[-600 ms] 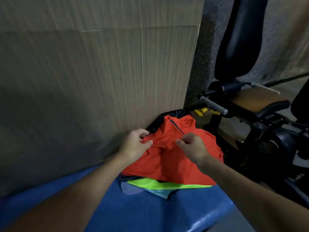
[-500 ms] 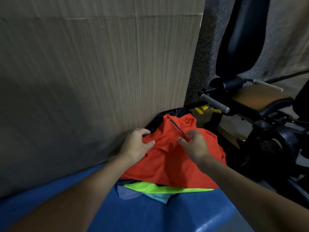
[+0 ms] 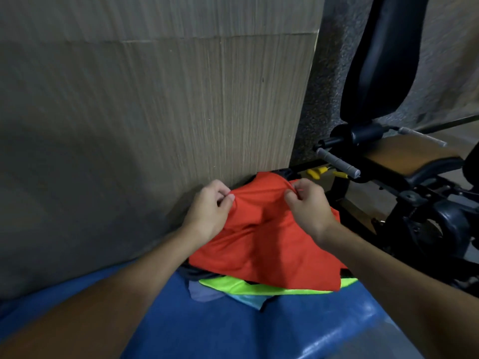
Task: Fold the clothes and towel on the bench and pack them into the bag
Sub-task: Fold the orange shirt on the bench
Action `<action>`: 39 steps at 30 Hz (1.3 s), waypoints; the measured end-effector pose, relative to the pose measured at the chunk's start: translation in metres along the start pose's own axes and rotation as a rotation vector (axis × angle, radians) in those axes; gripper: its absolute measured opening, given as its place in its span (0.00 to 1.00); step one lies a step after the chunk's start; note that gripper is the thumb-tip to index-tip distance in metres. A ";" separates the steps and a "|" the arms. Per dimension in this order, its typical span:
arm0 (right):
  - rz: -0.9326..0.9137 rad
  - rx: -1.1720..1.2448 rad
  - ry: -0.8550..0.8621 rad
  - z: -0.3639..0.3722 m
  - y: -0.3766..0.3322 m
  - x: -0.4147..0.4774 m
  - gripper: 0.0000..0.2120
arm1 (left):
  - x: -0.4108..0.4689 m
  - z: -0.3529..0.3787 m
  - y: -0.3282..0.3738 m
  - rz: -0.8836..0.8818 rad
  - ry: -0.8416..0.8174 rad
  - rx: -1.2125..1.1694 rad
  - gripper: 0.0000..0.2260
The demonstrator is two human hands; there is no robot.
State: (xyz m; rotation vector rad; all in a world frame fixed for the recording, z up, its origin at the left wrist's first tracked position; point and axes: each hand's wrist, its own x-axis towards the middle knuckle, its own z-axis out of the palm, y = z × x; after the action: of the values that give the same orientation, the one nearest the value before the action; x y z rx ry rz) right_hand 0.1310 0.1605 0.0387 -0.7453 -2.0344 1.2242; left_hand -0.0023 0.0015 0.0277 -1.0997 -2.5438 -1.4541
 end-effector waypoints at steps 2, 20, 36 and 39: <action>-0.013 0.074 0.006 -0.010 -0.026 -0.011 0.06 | -0.010 -0.022 0.020 0.043 -0.006 -0.059 0.09; -0.136 0.288 -0.067 -0.048 -0.193 -0.172 0.11 | -0.156 -0.198 0.139 0.240 0.160 -0.125 0.06; -0.080 0.192 -0.828 -0.070 -0.174 -0.219 0.12 | -0.177 -0.199 0.170 0.221 -0.126 -0.415 0.07; -0.118 0.210 -0.652 -0.062 -0.176 -0.220 0.01 | -0.174 -0.207 0.168 0.166 -0.129 -0.450 0.06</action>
State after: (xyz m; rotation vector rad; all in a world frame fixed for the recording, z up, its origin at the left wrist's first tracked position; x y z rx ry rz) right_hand 0.2923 -0.0395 0.1691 -0.1179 -2.3480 1.7335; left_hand 0.1598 -0.2000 0.2136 -1.4584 -2.1817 -2.0235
